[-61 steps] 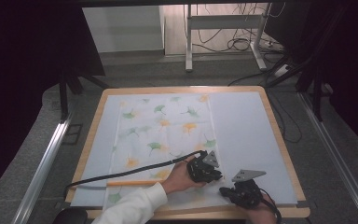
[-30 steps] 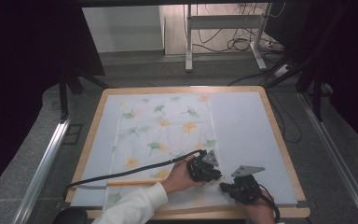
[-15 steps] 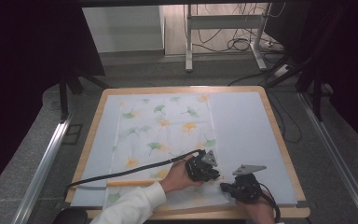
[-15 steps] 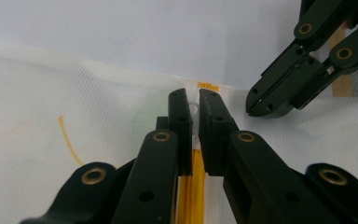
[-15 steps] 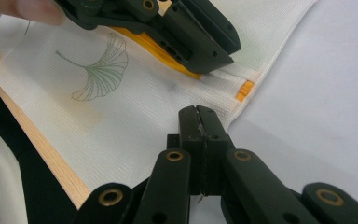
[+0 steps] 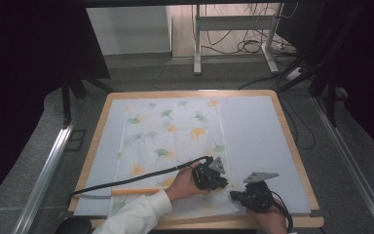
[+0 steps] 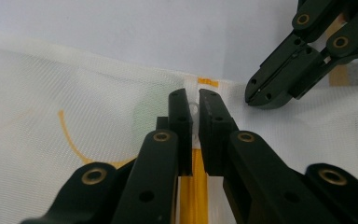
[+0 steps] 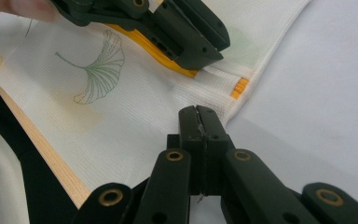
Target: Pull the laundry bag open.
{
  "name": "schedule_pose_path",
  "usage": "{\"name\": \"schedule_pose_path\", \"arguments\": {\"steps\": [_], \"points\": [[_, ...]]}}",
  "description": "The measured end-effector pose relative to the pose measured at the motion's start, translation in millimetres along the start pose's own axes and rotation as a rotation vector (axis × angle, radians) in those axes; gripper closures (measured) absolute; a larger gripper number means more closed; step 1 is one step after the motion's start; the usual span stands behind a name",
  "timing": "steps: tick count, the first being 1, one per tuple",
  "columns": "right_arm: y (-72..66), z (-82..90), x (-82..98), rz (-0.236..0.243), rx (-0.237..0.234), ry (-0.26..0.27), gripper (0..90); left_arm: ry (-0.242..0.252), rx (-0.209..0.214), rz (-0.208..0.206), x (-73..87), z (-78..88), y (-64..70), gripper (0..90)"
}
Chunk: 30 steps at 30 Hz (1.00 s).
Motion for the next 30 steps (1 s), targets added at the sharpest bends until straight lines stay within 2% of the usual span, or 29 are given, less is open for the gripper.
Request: {"name": "schedule_pose_path", "arguments": {"steps": [4,12,15,19,23,25,30], "points": [[0.2,0.0,0.0,0.0,0.0,0.0,89.7,-0.003,0.011,0.004,2.6,2.4,-2.3,85.3],[1.8,0.3,-2.3,-0.013,0.003,-0.003,89.6,0.0,0.002,0.002,2.7,1.5,-1.5,85.3],[6.1,-0.1,-7.3,-0.038,0.027,0.029,89.6,-0.003,0.001,-0.002,2.6,1.6,-1.9,85.3],[11.3,-4.6,-13.2,-0.076,0.015,0.037,89.5,0.004,-0.009,-0.001,2.6,1.1,-0.5,85.3],[10.0,-10.4,-15.4,-0.073,0.031,0.018,89.6,0.004,-0.014,-0.007,2.7,1.0,0.3,85.3],[11.7,-11.3,-16.0,-0.105,0.026,0.012,89.7,0.001,-0.019,-0.013,2.6,1.4,1.1,85.3],[13.5,-11.1,-14.5,-0.129,0.017,0.015,89.8,-0.013,-0.037,-0.019,2.6,3.0,3.3,85.3]]}}
Point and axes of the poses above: each handheld gripper's, and its own axes: z roughly backward along the jaws, x roughly out of its underside, y roughly to its right, the point moved 2 cm from there along -z, roughly forward along the jaws, and after that the axes turned 5 degrees about y, right-handed, at the moved point
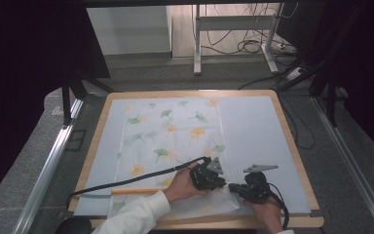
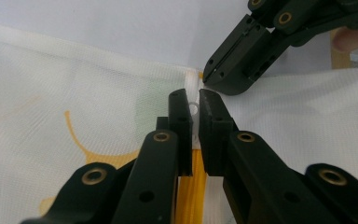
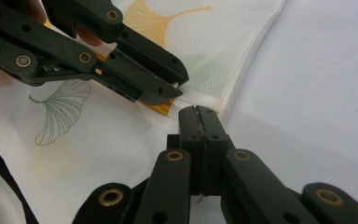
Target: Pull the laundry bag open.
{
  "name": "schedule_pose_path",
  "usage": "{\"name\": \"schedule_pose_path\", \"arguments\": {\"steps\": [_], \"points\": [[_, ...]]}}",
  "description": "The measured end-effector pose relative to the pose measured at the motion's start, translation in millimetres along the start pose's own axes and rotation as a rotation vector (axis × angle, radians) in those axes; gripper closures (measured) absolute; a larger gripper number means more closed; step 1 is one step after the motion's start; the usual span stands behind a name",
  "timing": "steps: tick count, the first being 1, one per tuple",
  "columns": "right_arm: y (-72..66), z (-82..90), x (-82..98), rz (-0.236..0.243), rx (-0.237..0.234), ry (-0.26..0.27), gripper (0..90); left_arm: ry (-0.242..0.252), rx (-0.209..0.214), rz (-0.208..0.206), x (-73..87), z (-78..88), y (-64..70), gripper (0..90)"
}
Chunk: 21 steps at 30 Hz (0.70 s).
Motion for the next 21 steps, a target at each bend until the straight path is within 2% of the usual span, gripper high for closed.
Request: {"name": "schedule_pose_path", "arguments": {"steps": [4,14,17,18,21], "points": [[1.1,0.2,0.7,-0.006,-0.01,0.003,89.8,-0.02,-0.007,-0.019,0.7,3.0,0.5,85.3],[1.4,0.2,0.9,-0.004,-0.014,0.003,89.8,-0.041,-0.002,-0.026,2.7,7.5,-0.2,85.3],[1.3,0.2,0.9,0.0,-0.014,0.003,89.8,-0.035,0.012,-0.005,5.7,10.1,-3.2,85.3],[1.3,0.2,0.9,0.005,-0.013,0.002,89.8,-0.029,0.02,0.02,8.7,12.6,-5.6,85.3],[1.4,0.2,0.8,0.008,-0.011,-0.001,89.8,-0.028,0.015,0.02,10.8,14.7,-6.0,85.3]]}}
Point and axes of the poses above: each handheld gripper's, and its own axes: z roughly backward along the jaws, x roughly out of its underside, y roughly to its right, the point moved 2 cm from there along -z, roughly forward along the jaws, and after that the axes turned 5 degrees about y, right-handed, at the moved point
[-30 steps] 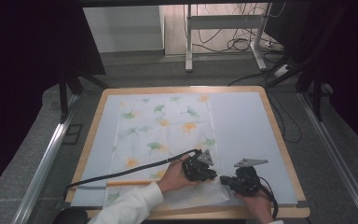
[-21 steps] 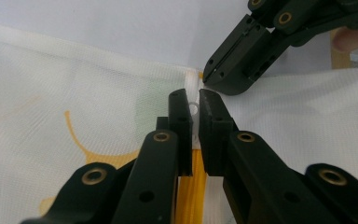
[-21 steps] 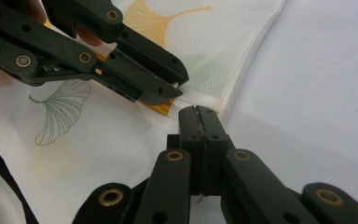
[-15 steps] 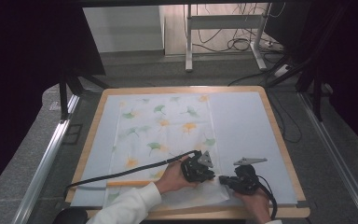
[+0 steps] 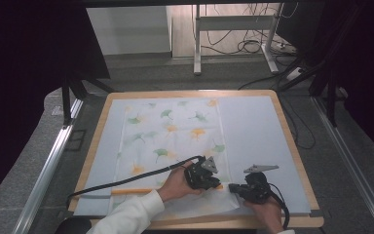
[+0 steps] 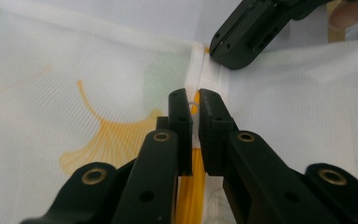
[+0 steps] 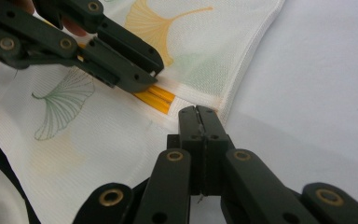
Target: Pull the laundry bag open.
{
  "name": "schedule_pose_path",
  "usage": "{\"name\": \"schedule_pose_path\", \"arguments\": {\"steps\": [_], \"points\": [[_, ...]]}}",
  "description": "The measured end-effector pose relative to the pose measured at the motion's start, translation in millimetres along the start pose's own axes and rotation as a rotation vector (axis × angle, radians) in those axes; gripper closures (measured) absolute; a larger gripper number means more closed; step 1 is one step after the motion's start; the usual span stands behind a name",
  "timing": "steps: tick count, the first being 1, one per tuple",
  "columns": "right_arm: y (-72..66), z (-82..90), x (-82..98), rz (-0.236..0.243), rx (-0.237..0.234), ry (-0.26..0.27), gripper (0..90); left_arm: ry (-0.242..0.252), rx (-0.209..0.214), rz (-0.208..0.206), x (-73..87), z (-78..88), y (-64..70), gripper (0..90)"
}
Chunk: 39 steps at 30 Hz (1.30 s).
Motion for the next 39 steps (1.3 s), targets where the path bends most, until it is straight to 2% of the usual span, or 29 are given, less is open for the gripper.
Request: {"name": "schedule_pose_path", "arguments": {"steps": [4,17,21,24,26,39], "points": [[0.1,-0.3,0.1,0.0,-0.006,0.003,89.8,-0.011,-0.005,-0.007,2.5,3.3,-0.1,85.3],[0.5,-0.1,0.2,-0.004,-0.013,0.004,89.8,-0.02,-0.018,0.017,15.3,16.4,-2.9,85.3],[0.4,-0.3,0.4,-0.005,-0.011,0.007,89.8,-0.027,-0.033,0.002,16.7,18.4,-0.5,85.3],[0.4,-0.3,0.4,-0.004,-0.011,0.008,89.8,-0.017,-0.023,0.017,18.8,19.6,-1.6,85.3],[0.3,-0.2,0.4,-0.004,-0.012,0.008,89.8,-0.004,-0.006,0.048,21.8,21.2,-4.5,85.3],[0.2,-0.1,0.4,0.002,-0.009,0.005,89.8,-0.008,-0.026,0.062,34.4,33.4,-6.7,85.3]]}}
Point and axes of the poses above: each handheld gripper's, and its own axes: z roughly backward along the jaws, x roughly out of its underside, y roughly to its right, the point moved 2 cm from there along -z, roughly forward along the jaws, and after that the axes turned 5 degrees about y, right-handed, at the moved point
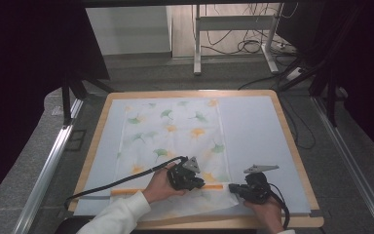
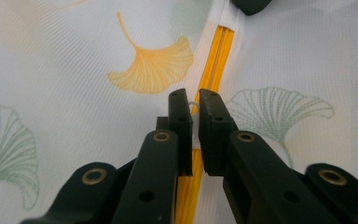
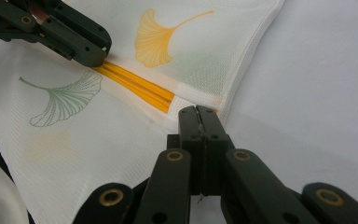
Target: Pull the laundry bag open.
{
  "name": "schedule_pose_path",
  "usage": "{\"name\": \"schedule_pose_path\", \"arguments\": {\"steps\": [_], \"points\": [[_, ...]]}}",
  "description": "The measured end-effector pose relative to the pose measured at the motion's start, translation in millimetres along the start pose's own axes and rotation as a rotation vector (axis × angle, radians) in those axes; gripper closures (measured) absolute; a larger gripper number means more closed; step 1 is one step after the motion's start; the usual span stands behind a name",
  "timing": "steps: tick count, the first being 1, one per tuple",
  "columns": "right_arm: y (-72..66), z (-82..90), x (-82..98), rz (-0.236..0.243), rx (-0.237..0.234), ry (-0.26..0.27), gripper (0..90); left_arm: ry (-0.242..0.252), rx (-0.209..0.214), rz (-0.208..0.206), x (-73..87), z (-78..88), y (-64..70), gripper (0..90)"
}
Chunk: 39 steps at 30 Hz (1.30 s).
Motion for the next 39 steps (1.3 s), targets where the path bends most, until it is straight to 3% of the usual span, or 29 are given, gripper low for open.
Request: {"name": "schedule_pose_path", "arguments": {"steps": [18,32,39], "points": [[-0.2,0.0,0.2,0.008,0.003,0.001,89.8,-0.017,-0.035,0.032,16.6,17.5,-3.6,85.3],[-0.4,0.1,0.3,0.012,0.003,0.001,89.8,-0.01,-0.037,0.062,23.8,24.0,-5.3,85.3],[-0.8,0.1,0.3,0.01,0.004,0.0,89.8,-0.023,-0.05,0.049,24.4,25.8,-4.1,85.3]]}}
Point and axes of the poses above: each handheld gripper's, and its own axes: z roughly backward along the jaws, x roughly out of its underside, y roughly to its right, the point moved 2 cm from there along -z, roughly forward along the jaws, and after that the axes turned 5 degrees about y, right-handed, at the moved point
